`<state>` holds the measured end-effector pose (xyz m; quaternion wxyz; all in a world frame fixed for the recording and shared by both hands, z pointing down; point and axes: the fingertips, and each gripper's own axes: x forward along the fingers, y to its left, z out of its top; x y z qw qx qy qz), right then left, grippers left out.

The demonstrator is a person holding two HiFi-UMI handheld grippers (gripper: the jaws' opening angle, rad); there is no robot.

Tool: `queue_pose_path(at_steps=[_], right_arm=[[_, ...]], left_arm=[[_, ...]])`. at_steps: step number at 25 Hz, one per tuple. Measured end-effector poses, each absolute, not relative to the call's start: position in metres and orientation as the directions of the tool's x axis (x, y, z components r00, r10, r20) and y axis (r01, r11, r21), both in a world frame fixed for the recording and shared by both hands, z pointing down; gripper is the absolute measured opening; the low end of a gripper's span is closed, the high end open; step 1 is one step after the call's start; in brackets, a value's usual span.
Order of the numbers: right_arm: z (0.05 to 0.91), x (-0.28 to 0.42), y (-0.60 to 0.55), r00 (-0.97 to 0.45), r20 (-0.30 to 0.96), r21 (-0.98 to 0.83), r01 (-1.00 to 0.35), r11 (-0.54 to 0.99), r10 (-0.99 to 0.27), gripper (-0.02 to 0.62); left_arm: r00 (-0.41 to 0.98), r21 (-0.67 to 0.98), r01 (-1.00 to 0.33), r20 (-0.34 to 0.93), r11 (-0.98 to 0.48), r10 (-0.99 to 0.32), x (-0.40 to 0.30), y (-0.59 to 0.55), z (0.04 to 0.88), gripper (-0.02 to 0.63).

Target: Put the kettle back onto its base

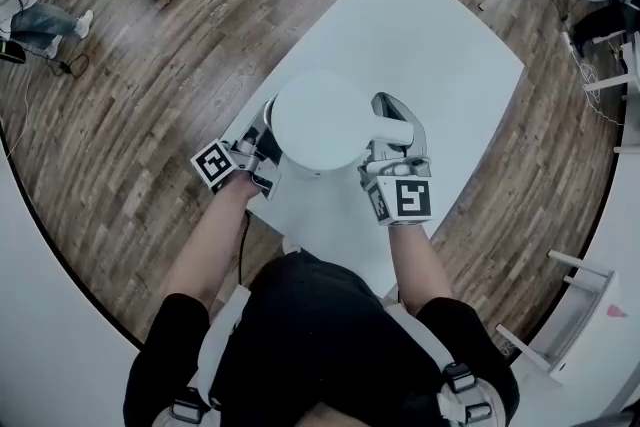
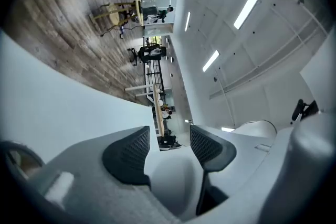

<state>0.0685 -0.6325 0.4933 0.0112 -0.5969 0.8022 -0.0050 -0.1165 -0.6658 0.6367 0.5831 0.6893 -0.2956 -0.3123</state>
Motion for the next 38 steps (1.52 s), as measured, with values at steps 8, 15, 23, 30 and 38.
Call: queue_pose_path(at_steps=[8, 15, 23, 30, 38], right_arm=[[0.533, 0.066, -0.641, -0.297, 0.065, -0.019, -0.955, 0.297, -0.953, 0.005], [0.548, 0.067, -0.64, -0.321, 0.067, -0.025, -0.947, 0.32, -0.945, 0.005], [0.552, 0.058, -0.629, -0.329, 0.056, 0.017, -0.944, 0.33, -0.943, 0.005], [0.559, 0.062, -0.611, -0.317, 0.047, 0.026, -0.948, 0.318, -0.947, 0.005], [0.567, 0.07, -0.606, -0.299, 0.027, 0.003, -0.954, 0.3, -0.954, 0.005]], left_arm=[[0.67, 0.941, -0.219, -0.045, -0.256, -0.741, -0.109, -0.654, 0.623, 0.04], [0.678, 0.942, -0.23, -0.024, -0.243, -0.735, -0.103, -0.649, 0.631, -0.002], [0.677, 0.941, -0.229, -0.031, -0.25, -0.735, -0.106, -0.641, 0.637, -0.003], [0.687, 0.939, -0.231, -0.027, -0.253, -0.726, -0.102, -0.628, 0.639, -0.005], [0.703, 0.943, -0.212, -0.034, -0.256, -0.71, -0.096, -0.627, 0.638, -0.005]])
